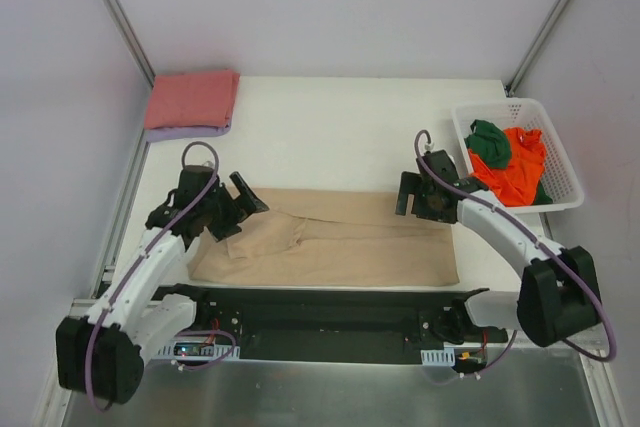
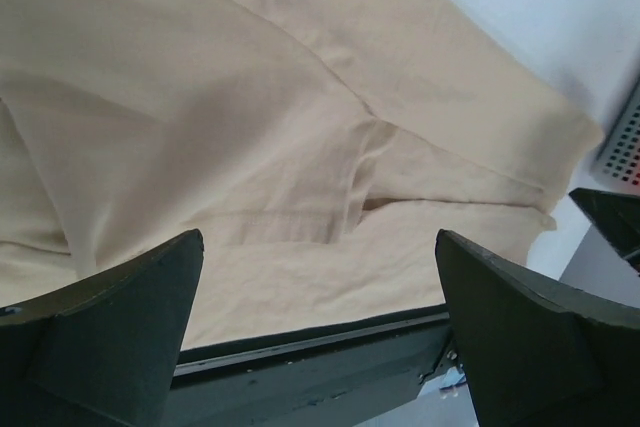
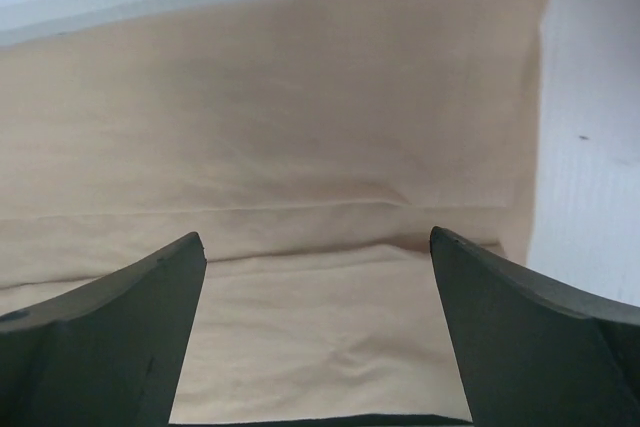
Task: Fold and stack the t-shirts
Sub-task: Fold the other side of the tshirt into a rectangle
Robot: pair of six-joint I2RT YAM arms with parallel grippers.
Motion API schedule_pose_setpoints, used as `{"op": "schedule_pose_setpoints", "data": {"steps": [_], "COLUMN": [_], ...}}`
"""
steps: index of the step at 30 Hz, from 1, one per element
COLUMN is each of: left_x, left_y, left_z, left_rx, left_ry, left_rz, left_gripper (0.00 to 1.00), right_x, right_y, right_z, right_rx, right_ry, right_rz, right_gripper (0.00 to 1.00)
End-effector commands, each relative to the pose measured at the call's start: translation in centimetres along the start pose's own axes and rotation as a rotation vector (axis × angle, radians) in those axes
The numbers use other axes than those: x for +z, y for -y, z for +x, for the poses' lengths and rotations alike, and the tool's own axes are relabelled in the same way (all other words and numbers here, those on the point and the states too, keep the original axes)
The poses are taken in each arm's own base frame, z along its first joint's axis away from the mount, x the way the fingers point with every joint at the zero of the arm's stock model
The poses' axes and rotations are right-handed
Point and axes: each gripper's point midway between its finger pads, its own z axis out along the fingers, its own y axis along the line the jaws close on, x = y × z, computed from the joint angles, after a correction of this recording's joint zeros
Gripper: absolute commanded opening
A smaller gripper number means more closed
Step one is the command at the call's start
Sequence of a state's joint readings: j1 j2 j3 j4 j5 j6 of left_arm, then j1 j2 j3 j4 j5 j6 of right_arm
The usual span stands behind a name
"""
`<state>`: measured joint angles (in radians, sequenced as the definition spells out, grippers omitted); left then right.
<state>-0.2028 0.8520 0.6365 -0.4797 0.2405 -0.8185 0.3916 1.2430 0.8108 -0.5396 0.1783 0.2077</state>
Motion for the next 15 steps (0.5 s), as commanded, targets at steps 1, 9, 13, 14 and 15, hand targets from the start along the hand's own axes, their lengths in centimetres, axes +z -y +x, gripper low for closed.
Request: {"op": "schedule_pose_setpoints", "data": {"steps": [1,9,13,14,15], "left_x": [3.2,4.0,1.5,0.9,0.3], "left_y": [-2.1,-10.4,-8.5,-7.4,-6.4], "left_z": [1.6,3.4,0.0,-0.8,-1.3], "left_rx": [0.016,-0.015,0.013,0.021,0.030], "left_ry": [-0.094,-0.122,0.046,0.081,0.105], "left_rz": [-0.063,-0.415,-0.394,-0.356,-0.319], "left_gripper": [0.99,0.99,0.99,0.99,0.99], "right_x": [1.4,3.5,3.2,3.1,3.0], "right_y": [-2.9,-1.4,0.1,0.1,0.0], "right_z": [-2.1,-1.0,-1.0,-1.0,-0.9], "right_rx": [-0.034,-0.050,-0.051,-0.051,-0.054], "right_ry": [0.003,-0.059,-0.044,-0.043,-0.046], "right_rz": [-0.087,0.015,0.094,0.091,0.081], "right_gripper": [0.96,0.96,0.96,0.96,0.96]}}
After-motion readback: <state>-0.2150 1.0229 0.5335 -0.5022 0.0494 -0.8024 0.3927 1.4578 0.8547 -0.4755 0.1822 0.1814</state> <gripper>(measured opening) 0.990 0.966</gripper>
